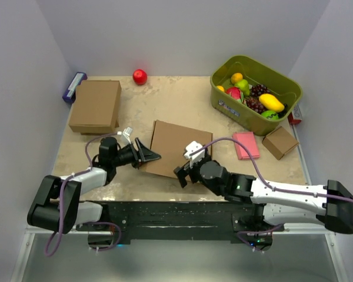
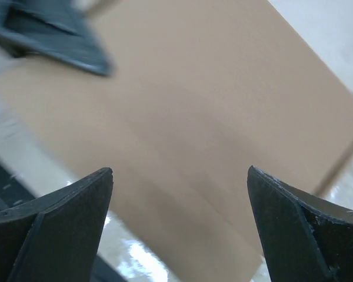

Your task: Fold the paper box

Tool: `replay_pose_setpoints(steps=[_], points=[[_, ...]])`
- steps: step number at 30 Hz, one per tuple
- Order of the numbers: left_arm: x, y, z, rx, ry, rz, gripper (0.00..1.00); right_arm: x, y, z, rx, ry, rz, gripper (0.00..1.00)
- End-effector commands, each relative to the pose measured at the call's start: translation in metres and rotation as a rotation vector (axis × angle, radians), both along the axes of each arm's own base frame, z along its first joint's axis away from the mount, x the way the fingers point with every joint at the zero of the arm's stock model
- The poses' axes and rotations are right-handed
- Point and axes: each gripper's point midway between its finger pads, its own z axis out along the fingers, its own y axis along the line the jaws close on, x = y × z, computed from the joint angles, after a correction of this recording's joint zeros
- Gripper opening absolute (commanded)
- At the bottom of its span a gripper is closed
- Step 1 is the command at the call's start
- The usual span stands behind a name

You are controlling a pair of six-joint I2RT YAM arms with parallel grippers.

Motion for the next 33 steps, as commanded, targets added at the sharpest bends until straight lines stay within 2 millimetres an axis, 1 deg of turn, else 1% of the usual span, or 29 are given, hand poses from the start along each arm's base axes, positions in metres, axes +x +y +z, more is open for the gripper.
replay_pose_setpoints(steps=[1,3,4,5,6,8,9,11,12,13,14,15,18,19,20,22,23,25,26,29,32,33], points=[[-0.019,0.001,0.001,-0.058,0.094,-0.030,0.38,-0.015,0.027,0.051,-0.003,-0.197,0.081,0.99],[-0.025,0.001,-0.001,-0.068,0.120,-0.030,0.37,-0.024,0.036,0.054,-0.006,-0.198,0.120,0.99],[-0.026,0.001,0.000,-0.073,0.123,-0.025,0.37,-0.026,0.037,0.052,-0.050,-0.221,0.138,0.99],[-0.028,0.002,0.001,-0.080,0.129,-0.021,0.37,-0.028,0.042,0.046,-0.082,-0.223,0.150,0.99],[-0.030,0.002,0.004,-0.094,0.135,-0.015,0.37,-0.036,0.047,0.042,-0.104,-0.225,0.176,0.99],[-0.032,0.002,0.008,-0.110,0.143,-0.006,0.37,-0.045,0.052,0.036,-0.147,-0.235,0.188,0.99],[-0.035,0.003,0.012,-0.130,0.155,0.000,0.37,-0.058,0.060,0.027,-0.177,-0.241,0.221,0.99],[-0.039,0.003,0.016,-0.149,0.163,0.005,0.37,-0.060,0.060,0.023,-0.219,-0.266,0.188,0.99],[-0.043,0.003,0.019,-0.171,0.176,0.006,0.37,-0.064,0.063,0.013,-0.264,-0.271,0.186,0.99],[-0.046,0.003,0.019,-0.179,0.184,0.008,0.37,-0.060,0.059,0.013,-0.295,-0.290,0.141,0.99],[-0.052,0.004,0.018,-0.197,0.214,0.008,0.37,-0.063,0.059,0.010,-0.317,-0.301,0.138,0.99],[-0.054,0.004,0.019,-0.210,0.213,0.005,0.36,-0.061,0.059,0.006,-0.349,-0.316,0.123,0.99],[-0.066,0.004,0.021,-0.250,0.237,-0.007,0.36,-0.057,0.056,0.007,-0.411,-0.365,0.064,0.99],[-0.068,0.004,0.021,-0.259,0.241,-0.011,0.36,-0.056,0.057,0.001,-0.452,-0.376,0.055,0.99],[-0.073,0.003,0.020,-0.272,0.267,-0.017,0.36,-0.056,0.056,0.002,-0.470,-0.393,0.036,0.99],[-0.078,0.002,0.024,-0.292,0.261,-0.029,0.36,-0.057,0.059,-0.006,-0.534,-0.414,0.043,0.99],[-0.081,0.002,0.024,-0.308,0.285,-0.029,0.36,-0.061,0.060,-0.010,-0.557,-0.426,0.051,0.99],[-0.083,0.001,0.030,-0.324,0.265,-0.041,0.35,-0.060,0.057,-0.013,-0.616,-0.448,0.036,0.99],[-0.084,0.000,0.031,-0.330,0.269,-0.043,0.35,-0.059,0.056,-0.022,-0.656,-0.456,0.032,0.99],[-0.084,-0.002,0.038,-0.342,0.252,-0.059,0.35,-0.057,0.051,-0.030,-0.719,-0.470,0.010,0.99],[-0.087,-0.004,0.040,-0.344,0.246,-0.077,0.35,-0.055,0.046,-0.031,-0.739,-0.480,-0.023,0.98],[-0.088,-0.005,0.040,-0.343,0.244,-0.083,0.35,-0.054,0.046,-0.031,-0.741,-0.483,-0.028,0.95]])
